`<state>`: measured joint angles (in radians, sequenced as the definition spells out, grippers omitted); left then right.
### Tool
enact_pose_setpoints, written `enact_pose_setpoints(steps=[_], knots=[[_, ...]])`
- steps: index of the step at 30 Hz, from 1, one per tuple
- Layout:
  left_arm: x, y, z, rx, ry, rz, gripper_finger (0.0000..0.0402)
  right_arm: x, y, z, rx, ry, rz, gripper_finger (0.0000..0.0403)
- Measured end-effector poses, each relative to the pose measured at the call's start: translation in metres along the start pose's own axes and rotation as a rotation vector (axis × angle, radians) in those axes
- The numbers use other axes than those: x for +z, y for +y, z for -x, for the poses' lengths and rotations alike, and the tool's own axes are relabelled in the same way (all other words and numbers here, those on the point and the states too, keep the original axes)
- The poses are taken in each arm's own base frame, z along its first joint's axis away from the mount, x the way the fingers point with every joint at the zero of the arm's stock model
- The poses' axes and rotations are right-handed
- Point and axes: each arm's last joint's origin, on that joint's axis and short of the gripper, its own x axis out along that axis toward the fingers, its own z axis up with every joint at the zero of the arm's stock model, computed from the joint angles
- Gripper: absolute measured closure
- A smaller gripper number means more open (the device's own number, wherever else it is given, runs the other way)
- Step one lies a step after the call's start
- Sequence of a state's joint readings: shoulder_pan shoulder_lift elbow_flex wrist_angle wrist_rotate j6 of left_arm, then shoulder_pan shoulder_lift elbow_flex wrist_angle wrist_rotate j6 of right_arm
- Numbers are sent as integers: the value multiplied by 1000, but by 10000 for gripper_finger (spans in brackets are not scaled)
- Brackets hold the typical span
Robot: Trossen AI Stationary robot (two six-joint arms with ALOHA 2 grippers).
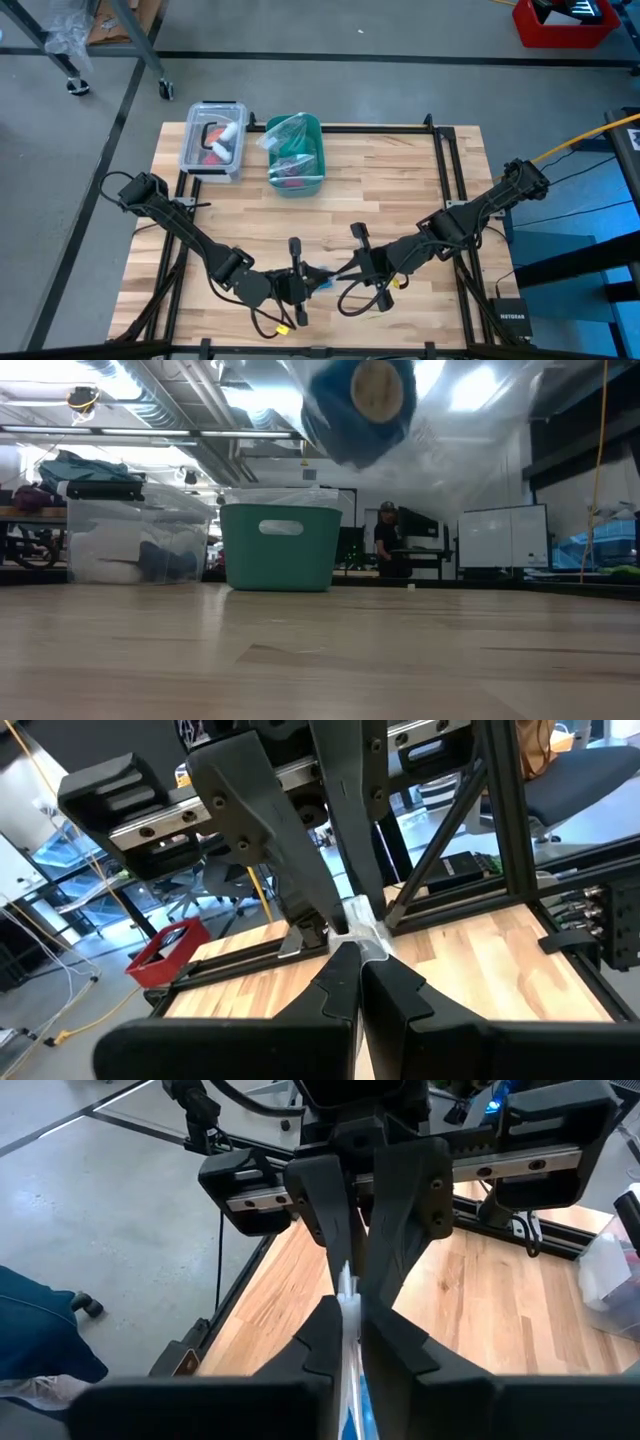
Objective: Roll bandage
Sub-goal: Close the transparent zip bag
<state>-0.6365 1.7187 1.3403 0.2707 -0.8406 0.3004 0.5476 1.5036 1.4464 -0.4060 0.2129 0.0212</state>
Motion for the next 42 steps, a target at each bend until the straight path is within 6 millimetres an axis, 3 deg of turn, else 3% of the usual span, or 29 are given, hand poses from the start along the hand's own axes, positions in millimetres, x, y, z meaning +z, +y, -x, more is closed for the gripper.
enact_pose_setpoints(steps=[12, 21, 26, 30, 42], knots=[[1, -1, 2, -5, -3, 30, 390, -1, 0, 0, -2, 6, 3, 377], [1, -3, 3, -9, -4, 158, 318, -5, 0, 0, -4, 48, 12, 377], [3, -6, 7, -21, -12, 142, 291, -8, 0, 0, -7, 78, 19, 377], [3, -6, 7, -24, -12, 157, 292, -7, 0, 0, -14, 75, 19, 377], [0, 3, -3, 7, -4, 201, 345, -6, 0, 0, -19, 65, 17, 377]])
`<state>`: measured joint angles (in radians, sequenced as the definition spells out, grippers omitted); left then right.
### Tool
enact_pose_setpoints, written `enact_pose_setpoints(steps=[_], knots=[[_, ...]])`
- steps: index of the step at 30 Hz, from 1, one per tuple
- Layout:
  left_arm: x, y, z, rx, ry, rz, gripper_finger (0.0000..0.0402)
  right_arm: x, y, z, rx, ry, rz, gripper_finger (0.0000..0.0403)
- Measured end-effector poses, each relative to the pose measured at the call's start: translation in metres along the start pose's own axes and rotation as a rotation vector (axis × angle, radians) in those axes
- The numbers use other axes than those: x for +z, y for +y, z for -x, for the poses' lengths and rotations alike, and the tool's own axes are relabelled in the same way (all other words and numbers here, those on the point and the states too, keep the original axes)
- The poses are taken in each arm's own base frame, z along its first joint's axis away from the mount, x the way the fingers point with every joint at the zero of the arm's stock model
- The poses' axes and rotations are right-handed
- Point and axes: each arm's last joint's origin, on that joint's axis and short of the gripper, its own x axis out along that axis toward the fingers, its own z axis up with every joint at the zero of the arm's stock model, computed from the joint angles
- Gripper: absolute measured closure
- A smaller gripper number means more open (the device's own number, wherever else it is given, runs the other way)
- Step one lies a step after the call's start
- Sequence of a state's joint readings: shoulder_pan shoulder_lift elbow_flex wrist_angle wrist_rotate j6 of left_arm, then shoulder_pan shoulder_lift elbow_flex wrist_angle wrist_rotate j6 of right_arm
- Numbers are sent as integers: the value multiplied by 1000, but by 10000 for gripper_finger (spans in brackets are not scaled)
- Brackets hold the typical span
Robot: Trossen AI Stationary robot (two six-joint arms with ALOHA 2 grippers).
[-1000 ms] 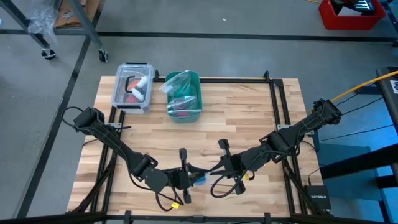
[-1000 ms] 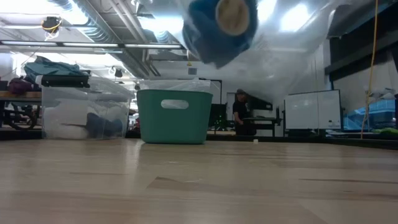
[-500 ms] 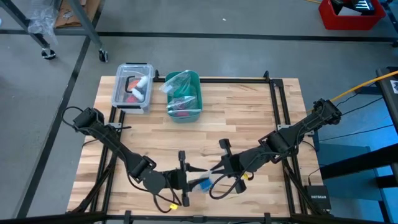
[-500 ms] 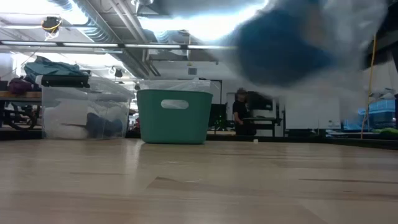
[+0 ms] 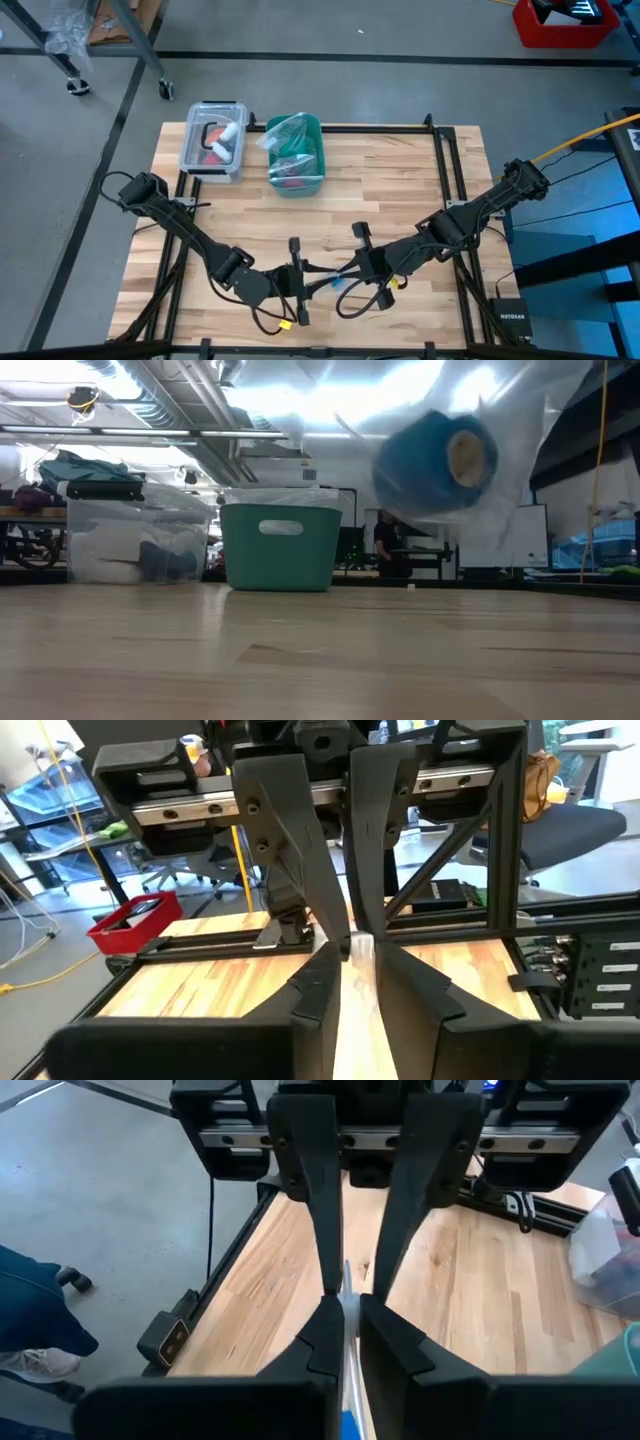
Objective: Roll bandage
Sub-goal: Close the transparent zip bag
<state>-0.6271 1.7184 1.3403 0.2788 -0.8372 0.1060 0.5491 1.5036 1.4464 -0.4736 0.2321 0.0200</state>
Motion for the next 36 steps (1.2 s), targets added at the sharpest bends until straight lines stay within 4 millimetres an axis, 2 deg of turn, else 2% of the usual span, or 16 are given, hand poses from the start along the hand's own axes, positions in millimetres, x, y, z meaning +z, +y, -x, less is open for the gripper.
enact_pose_setpoints(steps=[8, 27, 36], knots=[[0, -2, 2, -13, -3, -57, 397, -1, 0, 0, 1, 9, 2, 377], [9, 1, 3, 66, -64, -135, 401, -1, 0, 2, 7, 20, 4, 377], [11, 2, 3, 101, -68, -140, 401, -12, 0, 0, 17, 119, -34, 380]])
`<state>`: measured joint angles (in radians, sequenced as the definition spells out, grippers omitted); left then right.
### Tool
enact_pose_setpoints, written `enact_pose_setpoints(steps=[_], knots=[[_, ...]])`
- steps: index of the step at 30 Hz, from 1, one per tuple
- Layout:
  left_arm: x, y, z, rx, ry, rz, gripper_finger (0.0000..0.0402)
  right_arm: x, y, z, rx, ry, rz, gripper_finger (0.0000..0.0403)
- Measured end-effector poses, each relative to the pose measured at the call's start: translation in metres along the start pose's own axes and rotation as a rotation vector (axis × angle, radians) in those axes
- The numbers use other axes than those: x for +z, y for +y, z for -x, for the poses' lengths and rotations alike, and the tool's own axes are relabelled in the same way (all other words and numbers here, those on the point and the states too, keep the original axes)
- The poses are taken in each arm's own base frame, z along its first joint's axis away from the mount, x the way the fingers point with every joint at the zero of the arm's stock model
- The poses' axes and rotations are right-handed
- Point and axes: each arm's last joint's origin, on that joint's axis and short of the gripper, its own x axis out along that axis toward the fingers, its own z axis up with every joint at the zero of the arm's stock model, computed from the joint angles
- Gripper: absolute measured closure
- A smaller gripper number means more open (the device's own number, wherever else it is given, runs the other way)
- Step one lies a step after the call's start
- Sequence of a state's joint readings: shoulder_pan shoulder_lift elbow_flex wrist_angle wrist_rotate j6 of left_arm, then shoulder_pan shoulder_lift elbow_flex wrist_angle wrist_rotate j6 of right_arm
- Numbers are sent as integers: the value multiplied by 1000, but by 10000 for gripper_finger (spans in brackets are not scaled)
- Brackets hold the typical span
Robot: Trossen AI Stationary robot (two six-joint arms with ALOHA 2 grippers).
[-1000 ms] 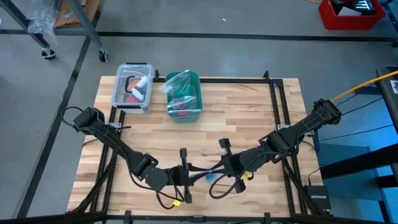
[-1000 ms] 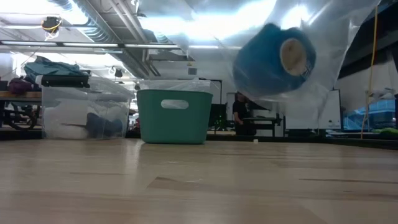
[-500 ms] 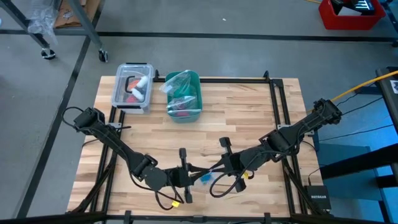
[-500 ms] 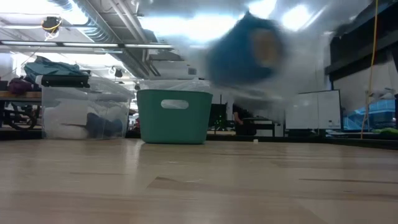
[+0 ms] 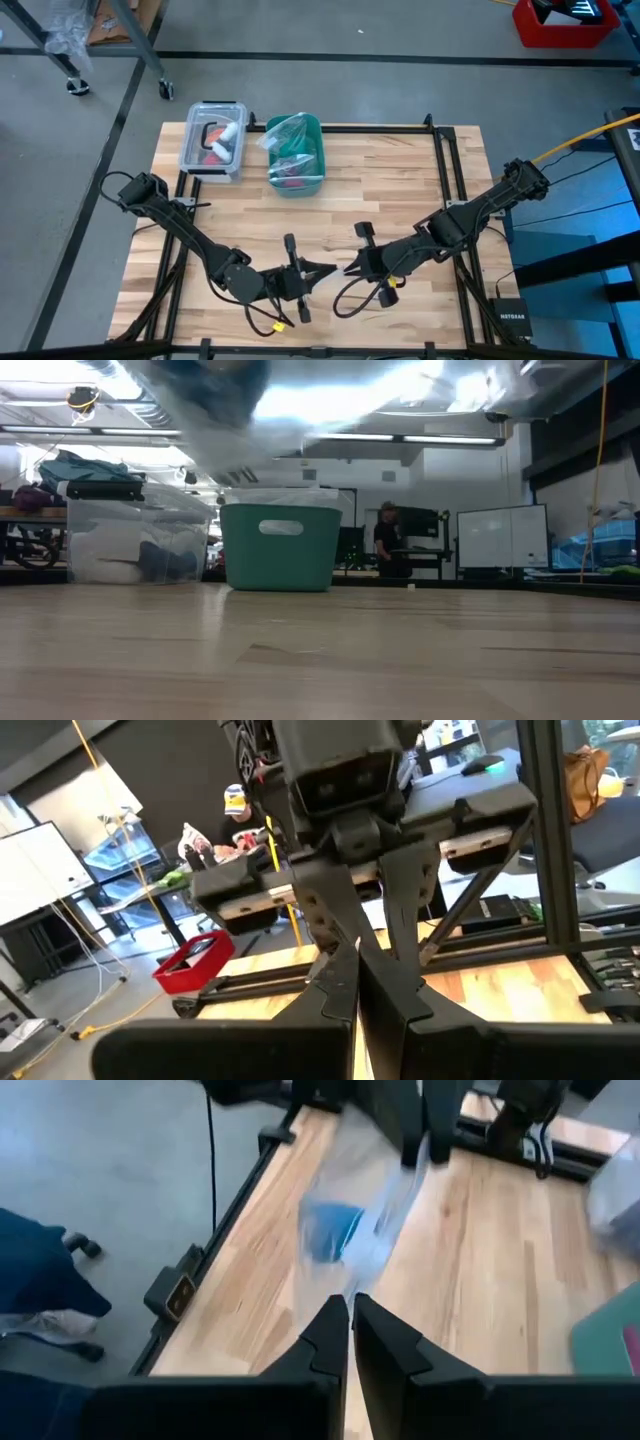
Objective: Roll bandage
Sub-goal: Close the transparent zip bag
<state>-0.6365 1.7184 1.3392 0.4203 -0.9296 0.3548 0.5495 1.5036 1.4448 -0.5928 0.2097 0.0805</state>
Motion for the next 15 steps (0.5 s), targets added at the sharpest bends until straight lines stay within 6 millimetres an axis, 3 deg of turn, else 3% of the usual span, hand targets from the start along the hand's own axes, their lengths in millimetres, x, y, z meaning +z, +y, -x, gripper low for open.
enact_pose_setpoints(steps=[15], knots=[[4, 1, 1, 5, -21, -47, 401, -3, 0, -1, 0, 26, -9, 377]])
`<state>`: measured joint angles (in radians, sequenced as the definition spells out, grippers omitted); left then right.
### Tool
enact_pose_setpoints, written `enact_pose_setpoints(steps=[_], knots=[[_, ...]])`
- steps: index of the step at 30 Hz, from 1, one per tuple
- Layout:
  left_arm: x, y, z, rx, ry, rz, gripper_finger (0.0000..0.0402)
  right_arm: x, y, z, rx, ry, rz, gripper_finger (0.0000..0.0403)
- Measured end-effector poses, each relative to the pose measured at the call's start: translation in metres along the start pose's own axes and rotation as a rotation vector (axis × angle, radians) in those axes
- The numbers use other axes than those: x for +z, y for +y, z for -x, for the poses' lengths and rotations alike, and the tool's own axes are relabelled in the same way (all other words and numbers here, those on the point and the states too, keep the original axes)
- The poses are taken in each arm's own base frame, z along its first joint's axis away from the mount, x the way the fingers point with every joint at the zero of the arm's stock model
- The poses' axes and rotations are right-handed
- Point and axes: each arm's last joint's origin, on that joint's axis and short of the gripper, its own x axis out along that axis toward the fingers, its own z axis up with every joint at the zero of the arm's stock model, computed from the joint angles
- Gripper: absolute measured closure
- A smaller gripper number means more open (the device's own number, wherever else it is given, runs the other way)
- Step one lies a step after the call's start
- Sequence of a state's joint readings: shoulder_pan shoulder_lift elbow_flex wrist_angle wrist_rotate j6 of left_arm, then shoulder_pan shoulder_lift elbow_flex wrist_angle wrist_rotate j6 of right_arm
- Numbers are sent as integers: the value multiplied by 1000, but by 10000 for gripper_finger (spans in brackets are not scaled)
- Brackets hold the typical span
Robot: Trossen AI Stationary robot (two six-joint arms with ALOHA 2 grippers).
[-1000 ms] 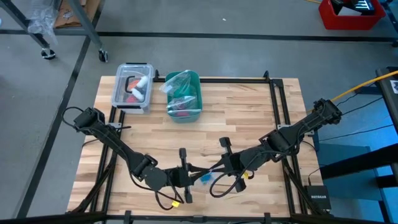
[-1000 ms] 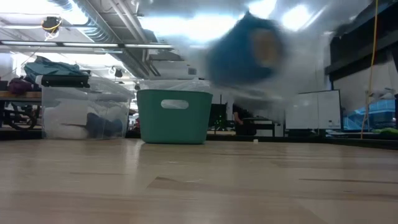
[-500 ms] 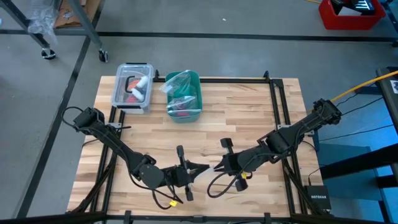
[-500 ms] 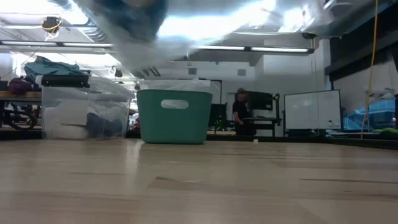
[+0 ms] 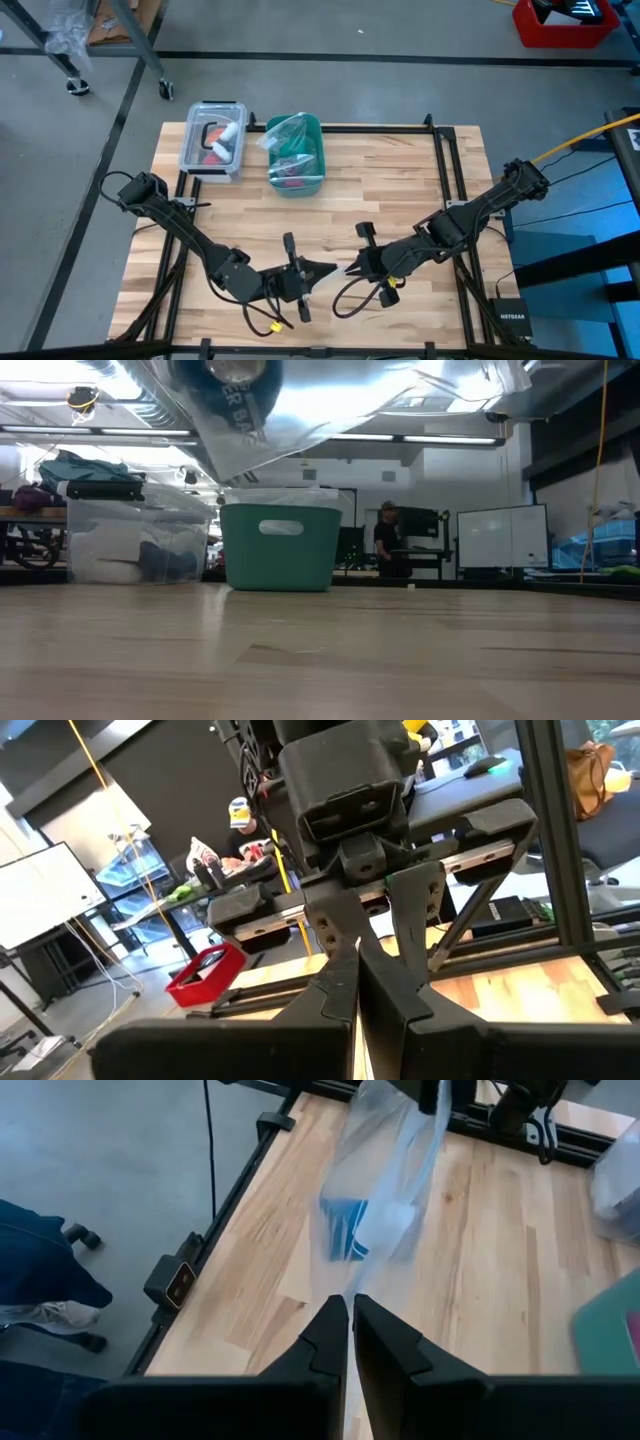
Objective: Roll bandage
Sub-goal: Close the transparent zip bag
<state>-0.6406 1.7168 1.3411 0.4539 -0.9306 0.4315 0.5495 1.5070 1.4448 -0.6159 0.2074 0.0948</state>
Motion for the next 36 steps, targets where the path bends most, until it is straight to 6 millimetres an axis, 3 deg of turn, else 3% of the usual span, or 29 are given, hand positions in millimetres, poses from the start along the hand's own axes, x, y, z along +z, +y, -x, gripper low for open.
enact_pose_setpoints(steps=[14, 26, 36], knots=[[-2, -9, 10, -6, 35, -59, 401, 4, -4, -2, 124, -28, 0, 377], [-1, -10, 12, -4, 36, -69, 401, 5, -6, -3, 77, -35, -2, 372], [-1, -10, 12, -5, 36, -89, 401, 0, -2, -21, 91, 13, -20, 261]])
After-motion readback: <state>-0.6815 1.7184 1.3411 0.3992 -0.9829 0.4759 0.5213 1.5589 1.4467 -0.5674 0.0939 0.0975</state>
